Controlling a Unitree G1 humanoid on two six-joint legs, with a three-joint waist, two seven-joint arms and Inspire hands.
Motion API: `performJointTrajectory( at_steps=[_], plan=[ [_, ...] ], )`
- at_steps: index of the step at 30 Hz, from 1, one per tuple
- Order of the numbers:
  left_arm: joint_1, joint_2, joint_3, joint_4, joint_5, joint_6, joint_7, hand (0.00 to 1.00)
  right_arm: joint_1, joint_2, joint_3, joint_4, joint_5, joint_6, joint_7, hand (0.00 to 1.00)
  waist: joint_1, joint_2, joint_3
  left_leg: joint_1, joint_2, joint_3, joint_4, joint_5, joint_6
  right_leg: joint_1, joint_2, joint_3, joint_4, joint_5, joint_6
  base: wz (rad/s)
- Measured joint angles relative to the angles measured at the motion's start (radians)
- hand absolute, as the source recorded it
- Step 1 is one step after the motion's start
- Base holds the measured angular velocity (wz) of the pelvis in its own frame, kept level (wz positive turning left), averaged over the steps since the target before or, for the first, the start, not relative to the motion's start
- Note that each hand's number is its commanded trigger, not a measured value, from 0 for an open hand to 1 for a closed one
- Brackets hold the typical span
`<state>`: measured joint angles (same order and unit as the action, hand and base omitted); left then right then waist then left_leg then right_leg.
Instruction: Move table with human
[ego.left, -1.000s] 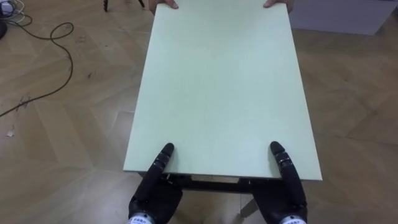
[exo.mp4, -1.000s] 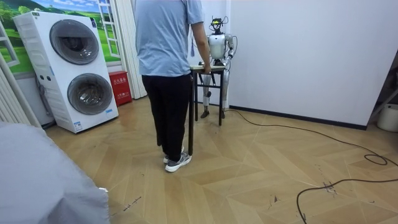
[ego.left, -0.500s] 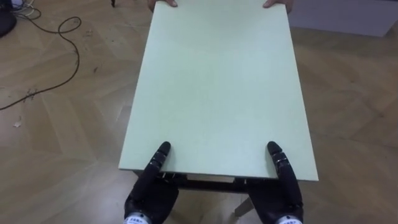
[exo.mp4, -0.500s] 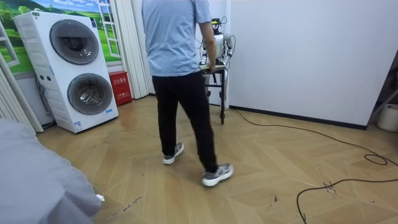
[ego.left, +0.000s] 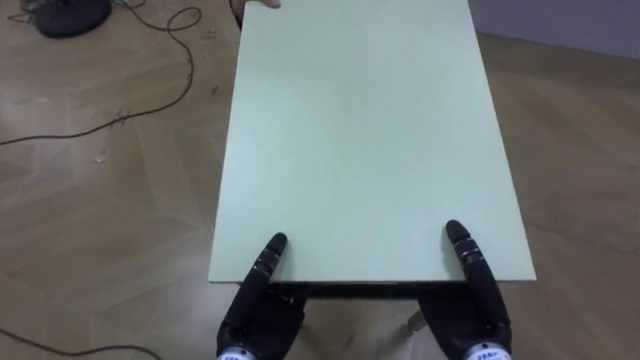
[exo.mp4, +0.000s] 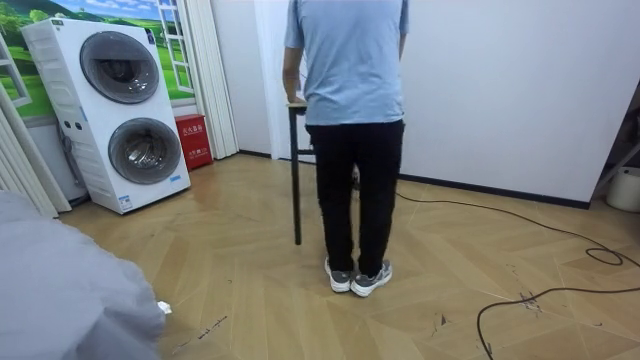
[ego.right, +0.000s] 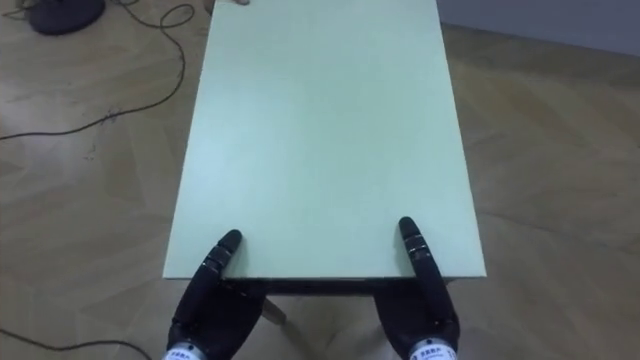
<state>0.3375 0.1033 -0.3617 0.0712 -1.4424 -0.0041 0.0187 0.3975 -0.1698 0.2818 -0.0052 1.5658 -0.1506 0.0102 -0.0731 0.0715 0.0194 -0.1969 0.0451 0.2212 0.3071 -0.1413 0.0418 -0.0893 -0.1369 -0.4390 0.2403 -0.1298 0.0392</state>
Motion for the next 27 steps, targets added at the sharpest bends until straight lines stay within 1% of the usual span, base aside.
performJointTrajectory(
  at_steps=[1,2,5,7,8,10,11,12,13,14,15,16,17,18,19,20,21,22,23,25,26,27],
  plan=[
    [0.0,0.0,0.0,-0.001,0.0,-0.001,0.0,1.0,0.0,0.002,0.001,0.0,0.0,0.001,-0.002,1.0,0.005,0.001,-0.0008,0.001,-0.001,-0.001,-0.002,0.001,0.0,0.001,-0.001,-0.004,0.003,-0.002,0.0,0.23],
    [-0.001,0.002,0.002,-0.002,0.0,-0.001,0.0,1.0,0.0,0.006,0.001,0.0,0.002,0.003,-0.006,1.0,0.021,0.003,-0.0018,0.002,-0.001,-0.001,-0.005,0.001,-0.001,0.003,-0.001,-0.004,0.005,-0.004,0.0,0.11],
    [-0.001,0.004,0.005,-0.003,-0.001,-0.004,0.001,1.0,-0.007,0.007,0.001,0.0,0.001,0.01,-0.01,1.0,0.042,0.003,-0.0011,0.001,-0.005,-0.007,-0.008,0.001,-0.001,0.006,-0.005,-0.007,0.015,-0.006,0.004,0.11],
    [-0.001,0.009,0.006,-0.003,-0.005,-0.006,0.001,1.0,-0.015,0.006,0.002,0.0,-0.004,0.011,-0.013,1.0,0.046,-0.001,0.0013,-0.004,-0.01,-0.014,-0.007,0.001,-0.001,0.005,-0.007,-0.005,0.017,-0.009,0.007,0.12],
    [-0.001,0.011,0.006,-0.003,-0.009,-0.006,0.001,1.0,-0.021,0.005,0.004,0.0,-0.005,0.012,-0.015,1.0,0.055,-0.003,0.0025,-0.006,-0.012,-0.017,-0.007,0.001,0.0,0.003,-0.009,-0.006,0.017,-0.011,0.009,0.11],
    [0.0,0.012,0.006,-0.003,-0.012,-0.006,0.001,1.0,-0.027,0.007,0.006,0.0,-0.014,0.012,-0.016,1.0,0.061,-0.006,0.0047,-0.01,-0.018,-0.022,-0.007,0.001,0.001,0.001,-0.016,-0.013,0.023,-0.016,0.012,0.16],
    [0.0,0.014,0.006,-0.003,-0.017,-0.006,0.001,1.0,-0.029,0.011,0.005,0.0,-0.023,0.012,-0.016,1.0,0.063,-0.007,0.0054,-0.018,-0.021,-0.032,-0.002,0.0,0.003,0.0,-0.021,-0.023,0.029,-0.019,0.014,0.24],
    [0.002,0.014,0.006,-0.003,-0.017,-0.009,0.001,1.0,-0.029,0.019,0.004,0.0,-0.036,0.012,-0.016,1.0,0.07,-0.012,0.0088,-0.021,-0.024,-0.034,0.002,0.0,0.005,-0.002,-0.027,-0.031,0.039,-0.025,0.016,0.25],
    [0.004,0.013,0.006,-0.003,-0.017,-0.012,0.001,1.0,-0.029,0.021,0.002,0.0,-0.042,0.012,-0.017,1.0,0.073,-0.015,0.0103,-0.022,-0.025,-0.035,0.003,-0.001,0.006,-0.002,-0.029,-0.032,0.042,-0.026,0.017,0.26],
    [0.011,0.009,0.006,-0.003,-0.017,-0.013,0.001,1.0,-0.029,0.021,0.0,0.0,-0.049,0.017,-0.019,1.0,0.077,-0.018,0.0118,-0.024,-0.033,-0.046,0.006,-0.002,0.008,0.001,-0.035,-0.033,0.053,-0.034,0.021,0.5],
    [0.016,0.003,0.005,-0.003,-0.017,-0.013,0.002,1.0,-0.028,0.018,-0.005,0.0,-0.054,0.021,-0.02,1.0,0.066,-0.02,0.012,-0.032,-0.046,-0.079,0.014,-0.001,0.013,0.011,-0.039,-0.026,0.061,-0.045,0.03,0.67],
    [0.016,0.002,0.003,-0.003,-0.017,-0.013,0.003,1.0,-0.028,0.018,-0.008,0.0,-0.054,0.022,-0.02,1.0,0.058,-0.022,0.0135,-0.036,-0.056,-0.097,0.017,0.001,0.016,0.014,-0.042,-0.016,0.068,-0.053,0.034,0.98],
    [0.016,0.003,0.001,-0.003,-0.017,-0.013,0.003,1.0,-0.026,0.018,-0.01,-0.001,-0.054,0.023,-0.02,1.0,0.048,-0.03,0.0139,-0.039,-0.073,-0.132,0.019,0.006,0.024,0.019,-0.047,0.026,0.078,-0.068,0.045,0.92],
    [0.017,0.002,0.0,-0.003,-0.017,-0.013,0.003,1.0,-0.025,0.018,-0.011,-0.003,-0.054,0.023,-0.02,1.0,0.047,-0.033,0.0135,-0.039,-0.087,-0.157,0.021,0.008,0.027,0.023,-0.047,0.081,0.088,-0.075,0.05,0.85],
    [0.017,0.002,0.0,-0.003,-0.017,-0.014,0.003,1.0,-0.025,0.019,-0.011,-0.004,-0.054,0.024,-0.022,1.0,0.047,-0.034,0.0132,-0.038,-0.094,-0.171,0.021,0.009,0.029,0.028,-0.047,0.101,0.088,-0.081,0.051,0.67],
    [0.017,0.001,-0.003,-0.003,-0.017,-0.022,0.003,1.0,-0.025,0.019,-0.011,-0.005,-0.054,0.025,-0.024,1.0,0.047,-0.036,0.0138,-0.038,-0.11,-0.192,0.021,0.011,0.031,0.038,-0.045,0.128,0.085,-0.09,0.053,0.64],
    [0.017,-0.001,-0.008,-0.004,-0.017,-0.03,0.002,1.0,-0.025,0.019,-0.011,-0.006,-0.054,0.026,-0.024,1.0,0.047,-0.036,0.0137,-0.037,-0.117,-0.214,0.025,0.012,0.032,0.043,-0.042,0.149,0.082,-0.097,0.053,0.62],
    [0.017,0.0,-0.009,-0.006,-0.017,-0.033,0.002,1.0,-0.026,0.019,-0.01,-0.006,-0.054,0.026,-0.024,1.0,0.048,-0.036,0.0137,-0.038,-0.125,-0.229,0.027,0.012,0.032,0.047,-0.039,0.159,0.079,-0.099,0.053,0.57],
    [0.017,0.004,-0.01,-0.009,-0.017,-0.038,0.002,1.0,-0.026,0.02,-0.01,-0.006,-0.055,0.027,-0.024,1.0,0.048,-0.04,0.0128,-0.037,-0.128,-0.245,0.029,0.014,0.031,0.06,-0.031,0.189,0.062,-0.103,0.053,0.53],
    [0.017,0.012,-0.007,-0.017,-0.017,-0.041,0.002,1.0,-0.027,0.028,-0.01,-0.005,-0.06,0.03,-0.024,1.0,0.05,-0.046,0.0126,-0.037,-0.143,-0.272,0.031,0.025,0.026,0.08,-0.016,0.225,0.03,-0.104,0.055,0.5],
    [0.017,0.022,-0.007,-0.021,-0.016,-0.041,0.002,1.0,-0.027,0.032,-0.01,-0.005,-0.058,0.031,-0.024,1.0,0.056,-0.05,0.013,-0.037,-0.146,-0.288,0.03,0.03,0.022,0.09,-0.004,0.245,0.01,-0.104,0.055,0.4],
    [0.018,0.026,-0.006,-0.024,-0.016,-0.044,0.002,1.0,-0.025,0.039,-0.01,-0.005,-0.057,0.034,-0.026,1.0,0.064,-0.051,0.0128,-0.037,-0.145,-0.3,0.031,0.033,0.017,0.099,0.005,0.246,-0.002,-0.103,0.052,0.33]
  ],
)
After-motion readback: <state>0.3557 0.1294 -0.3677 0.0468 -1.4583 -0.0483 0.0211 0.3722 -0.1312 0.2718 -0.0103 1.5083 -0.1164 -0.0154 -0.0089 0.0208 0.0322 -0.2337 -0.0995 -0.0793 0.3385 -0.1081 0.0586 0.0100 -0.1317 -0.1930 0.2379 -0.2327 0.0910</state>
